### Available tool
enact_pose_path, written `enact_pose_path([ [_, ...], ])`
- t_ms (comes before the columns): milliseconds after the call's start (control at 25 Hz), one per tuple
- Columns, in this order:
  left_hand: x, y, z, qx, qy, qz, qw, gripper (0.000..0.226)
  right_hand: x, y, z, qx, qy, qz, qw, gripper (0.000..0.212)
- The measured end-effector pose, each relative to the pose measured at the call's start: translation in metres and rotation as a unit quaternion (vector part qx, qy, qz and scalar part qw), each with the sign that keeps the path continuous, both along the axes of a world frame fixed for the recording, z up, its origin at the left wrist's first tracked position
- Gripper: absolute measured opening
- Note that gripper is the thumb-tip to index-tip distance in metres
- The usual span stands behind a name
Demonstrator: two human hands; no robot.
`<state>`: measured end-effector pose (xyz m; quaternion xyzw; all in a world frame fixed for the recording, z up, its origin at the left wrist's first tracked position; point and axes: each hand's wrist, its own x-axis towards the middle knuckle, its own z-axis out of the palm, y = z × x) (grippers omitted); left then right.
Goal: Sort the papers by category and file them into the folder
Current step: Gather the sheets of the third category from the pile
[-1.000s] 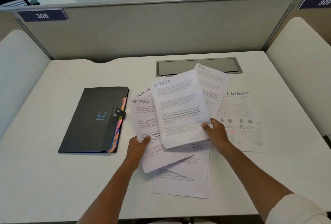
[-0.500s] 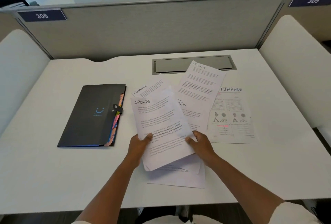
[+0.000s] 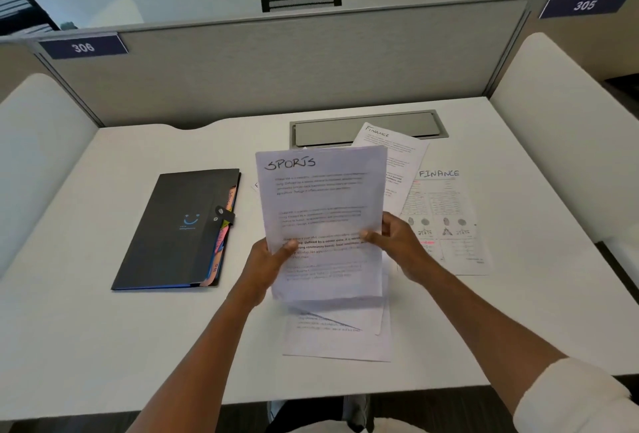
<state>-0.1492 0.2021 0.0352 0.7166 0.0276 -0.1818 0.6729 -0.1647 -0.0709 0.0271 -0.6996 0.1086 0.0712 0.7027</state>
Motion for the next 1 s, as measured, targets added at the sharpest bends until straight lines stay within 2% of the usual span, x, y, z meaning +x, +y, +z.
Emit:
enact_pose_path([
  [80, 0.003, -0.008, 0.011, -0.004, -0.040, 0.006, 0.999, 0.028, 0.007, -0.001, 0.019, 0.006, -0.039, -0.013, 0.999, 0.026],
  [160, 0.004, -0.018, 0.021, -0.012, -0.072, 0.033, 0.997, 0.015, 0.012, -0.001, 0.030, 0.009, -0.073, -0.037, 0.997, 0.019],
  [200, 0.004, -0.022, 0.023, -0.014, -0.084, 0.041, 0.996, 0.017, 0.014, 0.000, 0.034, 0.006, -0.084, -0.040, 0.996, 0.018],
  [520, -0.005, -0.030, 0.005, 0.028, -0.072, 0.060, 0.995, 0.025, 0.001, 0.004, 0.005, -0.119, -0.075, -0.017, 0.990, 0.027],
  [680, -0.006, -0.032, 0.004, 0.016, -0.070, 0.079, 0.994, 0.028, 0.002, 0.004, 0.007, -0.128, -0.099, -0.019, 0.987, 0.022],
  [840, -0.010, -0.038, 0.000, 0.034, -0.078, 0.086, 0.993, 0.028, -0.002, 0.011, -0.003, -0.152, -0.084, -0.020, 0.985, 0.024],
  [1000, -0.008, -0.040, 0.003, 0.045, -0.099, 0.112, 0.988, 0.019, -0.004, 0.021, -0.003, -0.162, -0.095, -0.055, 0.981, 0.028],
])
